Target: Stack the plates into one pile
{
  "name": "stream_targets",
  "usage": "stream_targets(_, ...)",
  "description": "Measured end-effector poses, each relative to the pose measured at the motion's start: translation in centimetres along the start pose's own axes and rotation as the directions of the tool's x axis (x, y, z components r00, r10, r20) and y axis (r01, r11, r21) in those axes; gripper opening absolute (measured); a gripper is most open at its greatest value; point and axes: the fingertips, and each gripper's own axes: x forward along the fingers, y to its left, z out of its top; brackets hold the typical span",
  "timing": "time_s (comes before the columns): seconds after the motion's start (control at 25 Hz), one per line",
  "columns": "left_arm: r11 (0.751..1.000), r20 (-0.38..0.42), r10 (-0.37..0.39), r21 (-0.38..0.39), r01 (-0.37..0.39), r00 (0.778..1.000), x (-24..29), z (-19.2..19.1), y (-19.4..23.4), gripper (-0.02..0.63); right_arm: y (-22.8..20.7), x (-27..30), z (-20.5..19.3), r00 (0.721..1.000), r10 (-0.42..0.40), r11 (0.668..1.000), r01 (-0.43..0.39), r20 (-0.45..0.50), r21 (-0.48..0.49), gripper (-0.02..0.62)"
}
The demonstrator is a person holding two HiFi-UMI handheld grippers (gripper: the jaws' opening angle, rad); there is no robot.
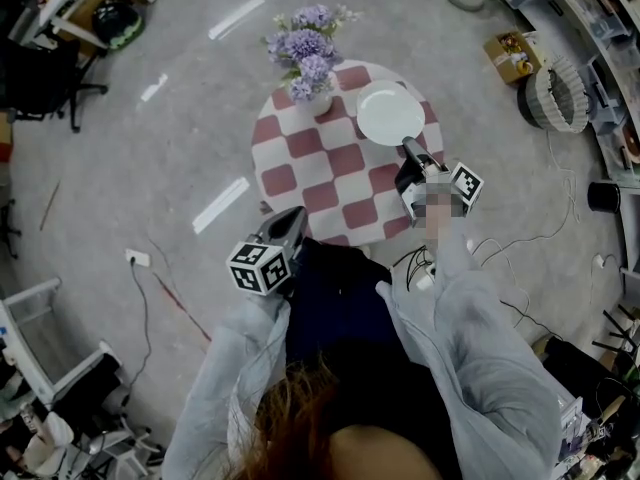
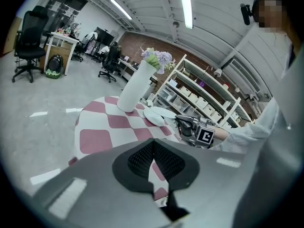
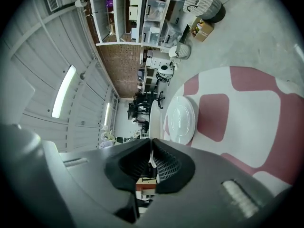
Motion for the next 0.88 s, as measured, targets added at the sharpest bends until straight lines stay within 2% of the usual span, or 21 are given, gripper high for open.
stream_targets(0.32,1.000,0.000,0.001,0.005,-0.001,1.000,0.8,0.8,0.2,0.014,-1.5,3.1,2.8,0.998,-0.044,0.999,0.042,0.044,0.034,0.021)
stream_targets(0.72,0.999,-0.010,0.033,-0.013,-0.033,0.999,0.3,0.3,0.9,0.014,-5.6,4.0,3.2,0.976,-0.202,0.973,0.191,0.081,0.130,0.014)
stream_targets(0.8,0.999,-0.010,0.033,-0.015,-0.033,0.999,0.4,0.2,0.8,0.014,-6.9,4.0,3.5,0.973,-0.219,0.966,0.206,0.073,0.154,0.049)
stream_targets(0.88,0.999,-0.007,0.031,-0.016,-0.031,1.000,0.5,0.3,0.6,0.014,-7.4,4.3,3.6,0.974,-0.216,0.963,0.200,0.068,0.181,0.136)
